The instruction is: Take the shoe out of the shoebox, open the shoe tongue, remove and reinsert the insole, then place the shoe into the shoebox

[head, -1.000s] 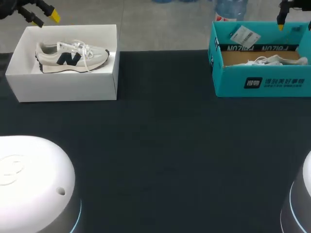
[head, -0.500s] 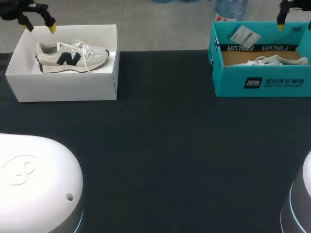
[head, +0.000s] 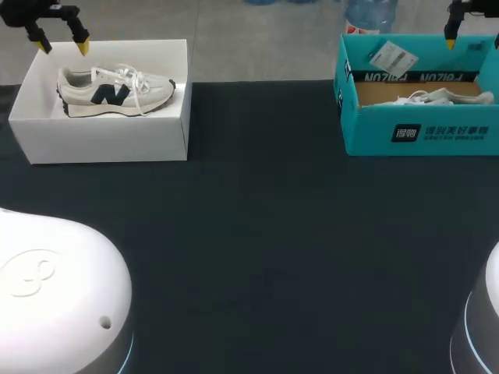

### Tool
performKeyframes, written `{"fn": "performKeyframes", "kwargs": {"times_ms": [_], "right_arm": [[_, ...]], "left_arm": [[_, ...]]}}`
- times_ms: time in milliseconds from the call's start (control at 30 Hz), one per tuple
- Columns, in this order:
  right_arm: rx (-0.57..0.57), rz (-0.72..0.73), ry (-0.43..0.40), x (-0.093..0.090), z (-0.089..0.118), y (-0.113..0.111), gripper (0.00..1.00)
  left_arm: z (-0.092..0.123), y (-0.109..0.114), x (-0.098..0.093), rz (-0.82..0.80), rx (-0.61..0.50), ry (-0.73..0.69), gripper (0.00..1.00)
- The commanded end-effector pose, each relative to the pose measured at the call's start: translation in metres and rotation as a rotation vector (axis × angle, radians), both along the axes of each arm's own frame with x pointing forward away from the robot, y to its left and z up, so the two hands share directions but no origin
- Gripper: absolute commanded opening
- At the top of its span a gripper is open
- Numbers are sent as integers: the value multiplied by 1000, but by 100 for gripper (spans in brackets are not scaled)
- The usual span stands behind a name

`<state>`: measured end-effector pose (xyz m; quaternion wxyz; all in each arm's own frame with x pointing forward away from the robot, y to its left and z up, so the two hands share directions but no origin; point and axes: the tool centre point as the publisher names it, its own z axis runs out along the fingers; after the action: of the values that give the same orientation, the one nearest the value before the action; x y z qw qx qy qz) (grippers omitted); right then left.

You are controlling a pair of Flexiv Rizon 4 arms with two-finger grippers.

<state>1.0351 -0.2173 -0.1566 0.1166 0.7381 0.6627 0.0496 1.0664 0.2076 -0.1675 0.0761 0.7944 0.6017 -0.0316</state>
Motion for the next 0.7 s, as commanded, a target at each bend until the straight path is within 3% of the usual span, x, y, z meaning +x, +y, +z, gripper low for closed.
{"fn": "performKeyframes", "kwargs": {"times_ms": [33,167,267,500,700], "right_arm": [[0,0,-1,-1,0,0,100],[0,0,-1,-1,0,0,100],[0,0,-1,-1,0,0,100],[0,0,-1,-1,0,0,100],[0,0,-1,-1,0,0,100]], "left_arm": [[1,0,1,-2,4,4,100],[-2,-2,2,12,19,-14,100],[-10,-4,13,59,48,-7,100],[-28,12,48,170,130,-48,100],[-45,31,67,208,161,-18,100]]}}
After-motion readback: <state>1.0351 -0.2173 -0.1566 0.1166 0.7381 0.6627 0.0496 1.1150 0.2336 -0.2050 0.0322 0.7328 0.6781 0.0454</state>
